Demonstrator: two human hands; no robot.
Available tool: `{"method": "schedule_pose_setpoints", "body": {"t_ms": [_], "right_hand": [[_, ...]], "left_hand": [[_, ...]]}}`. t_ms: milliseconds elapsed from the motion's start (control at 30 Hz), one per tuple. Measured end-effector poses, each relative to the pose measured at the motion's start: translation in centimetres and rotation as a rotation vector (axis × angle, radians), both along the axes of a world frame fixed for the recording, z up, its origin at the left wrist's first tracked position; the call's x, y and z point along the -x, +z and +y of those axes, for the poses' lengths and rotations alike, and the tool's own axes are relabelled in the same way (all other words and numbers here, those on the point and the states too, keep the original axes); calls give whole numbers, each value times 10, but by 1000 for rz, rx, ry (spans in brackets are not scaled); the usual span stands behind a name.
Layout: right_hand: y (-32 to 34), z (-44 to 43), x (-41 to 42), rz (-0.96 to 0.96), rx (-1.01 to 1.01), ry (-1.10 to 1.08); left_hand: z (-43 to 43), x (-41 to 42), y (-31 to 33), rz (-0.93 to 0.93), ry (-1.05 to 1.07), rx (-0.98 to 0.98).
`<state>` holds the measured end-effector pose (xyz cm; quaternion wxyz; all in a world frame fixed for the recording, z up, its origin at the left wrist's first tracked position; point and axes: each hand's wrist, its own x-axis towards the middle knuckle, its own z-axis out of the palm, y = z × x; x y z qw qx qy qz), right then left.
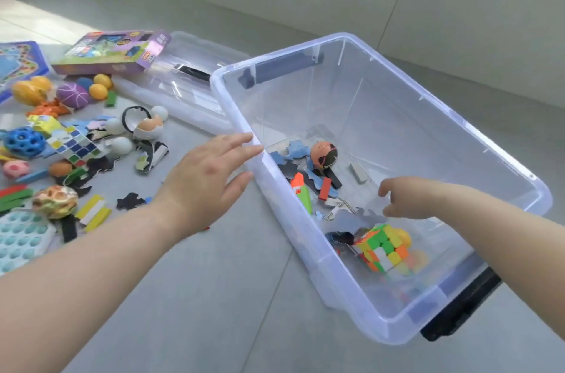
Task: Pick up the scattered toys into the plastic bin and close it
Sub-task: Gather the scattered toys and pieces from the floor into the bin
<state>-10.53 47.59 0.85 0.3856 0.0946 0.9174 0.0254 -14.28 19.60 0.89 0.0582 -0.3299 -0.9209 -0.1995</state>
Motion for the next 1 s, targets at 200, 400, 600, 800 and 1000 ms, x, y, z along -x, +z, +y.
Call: {"method": "schedule_pose_setpoints", "body": {"t_ms": [200,400,600,800,1000], "right_hand": [[37,-71,15,401,181,-38],[68,-194,25,818,310,243],[-10,-319,24,465,343,663],[-118,-384,-9,213,258,590],[-147,-378,-38,270,222,626]], "left_hand": [[-106,-54,-33,-299,272,-47],[-235,-127,-99,-634,653,29],[-313,-213,-134,-687,1221,-49],[-345,-252,-145,-730,1384,-140],[-350,-246,-147,-663,1367,-83]]}}
